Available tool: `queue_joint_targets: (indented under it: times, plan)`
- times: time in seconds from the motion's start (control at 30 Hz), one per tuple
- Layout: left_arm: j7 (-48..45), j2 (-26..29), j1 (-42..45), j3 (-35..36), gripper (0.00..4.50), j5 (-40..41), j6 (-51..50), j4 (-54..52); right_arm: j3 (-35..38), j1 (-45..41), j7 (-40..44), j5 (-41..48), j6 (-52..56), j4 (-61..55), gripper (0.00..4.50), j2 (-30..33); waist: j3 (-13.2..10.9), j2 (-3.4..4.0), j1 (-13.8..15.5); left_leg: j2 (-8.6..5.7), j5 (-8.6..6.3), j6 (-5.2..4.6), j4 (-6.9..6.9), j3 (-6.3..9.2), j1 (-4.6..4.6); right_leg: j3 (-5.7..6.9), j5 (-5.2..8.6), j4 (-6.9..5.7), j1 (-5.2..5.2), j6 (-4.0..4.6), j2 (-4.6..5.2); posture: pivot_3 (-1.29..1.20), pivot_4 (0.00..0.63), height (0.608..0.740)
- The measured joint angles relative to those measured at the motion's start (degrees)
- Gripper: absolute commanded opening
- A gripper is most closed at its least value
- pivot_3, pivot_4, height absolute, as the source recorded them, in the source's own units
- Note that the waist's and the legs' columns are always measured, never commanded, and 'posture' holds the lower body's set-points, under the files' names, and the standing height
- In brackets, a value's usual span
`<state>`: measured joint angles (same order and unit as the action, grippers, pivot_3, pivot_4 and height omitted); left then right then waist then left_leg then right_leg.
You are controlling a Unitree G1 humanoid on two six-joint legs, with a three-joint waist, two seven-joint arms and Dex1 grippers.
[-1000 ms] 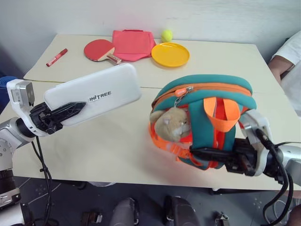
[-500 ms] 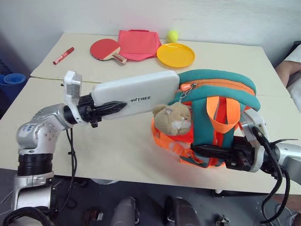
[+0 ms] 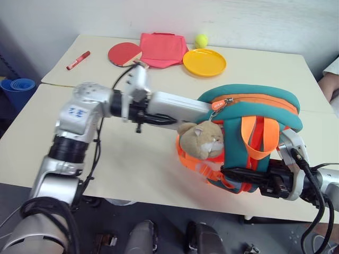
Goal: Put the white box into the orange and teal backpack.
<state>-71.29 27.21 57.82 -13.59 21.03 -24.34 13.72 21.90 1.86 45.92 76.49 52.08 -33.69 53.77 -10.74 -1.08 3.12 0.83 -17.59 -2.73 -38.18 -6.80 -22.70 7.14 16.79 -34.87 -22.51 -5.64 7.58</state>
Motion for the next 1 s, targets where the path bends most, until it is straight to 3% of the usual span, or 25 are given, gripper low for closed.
queue_joint_targets:
  times: [0.1,0.23,0.43,0.73,0.83,0.93,1.0]
  plan:
    - [4.60,-10.23,2.16,-4.13,1.21,-5.46,5.00,6.20,0.00,-0.23,-0.58,-0.93,-0.98,-0.09,0.01,-0.47,0.00,0.00,0.05,-0.11,0.06,-0.18,-0.12,0.07,-0.35,0.15,-0.13,0.15,-0.13,-0.22,-0.04,0.00,0.150,0.740]
    - [6.71,-15.31,1.99,-2.56,2.43,-5.31,6.46,11.89,-1.11,-0.50,-1.78,-2.46,-2.14,-0.54,0.00,-1.85,0.00,0.00,-0.93,-0.08,0.07,-0.22,-0.19,0.06,-0.37,0.40,-0.18,0.14,-0.16,-0.29,0.03,0.00,0.150,0.740]
    - [3.92,-14.96,-2.13,2.94,4.11,-1.70,7.33,11.88,-1.70,-0.52,-4.32,-3.44,-2.77,-1.92,0.00,-3.07,0.00,0.01,-1.66,-0.02,0.13,-0.18,-0.40,0.25,-0.38,0.36,-0.19,0.12,-0.12,-0.26,0.20,0.00,0.150,0.740]
    - [-10.45,-0.63,-5.44,8.58,4.11,0.36,14.04,11.84,-3.13,-1.10,-7.30,-3.79,-3.36,-2.29,0.00,-4.43,0.00,0.03,-1.81,0.01,0.12,-0.13,-0.42,0.24,-0.40,0.37,-0.20,0.00,-0.13,-0.22,0.13,0.00,0.150,0.740]
    - [-12.40,2.67,-9.66,10.01,4.11,1.88,13.03,6.96,-3.64,-2.17,-7.70,-3.79,-3.42,-2.22,0.00,-4.60,0.00,0.03,-1.67,-0.01,0.05,-0.19,-0.61,0.38,-0.52,0.33,-0.20,0.02,-0.07,-0.22,0.22,0.00,0.150,0.740]
    - [-11.92,3.26,-13.91,10.98,4.11,4.93,9.35,-1.69,-3.89,-2.95,-7.76,-4.11,-3.47,-2.01,0.00,-4.94,-0.01,0.04,-1.62,-0.03,0.03,-0.21,-0.71,0.50,-0.56,0.37,-0.20,0.05,0.01,-0.22,0.31,0.00,0.150,0.740]
    - [-7.22,0.33,-15.68,12.01,4.11,7.14,6.48,-7.63,-4.15,-3.14,-7.47,-4.80,-3.48,-1.75,0.00,-4.95,-0.01,0.04,-1.47,-0.05,0.02,-0.23,-0.78,0.62,-0.57,0.42,-0.21,0.06,0.09,-0.23,0.35,0.00,0.150,0.740]
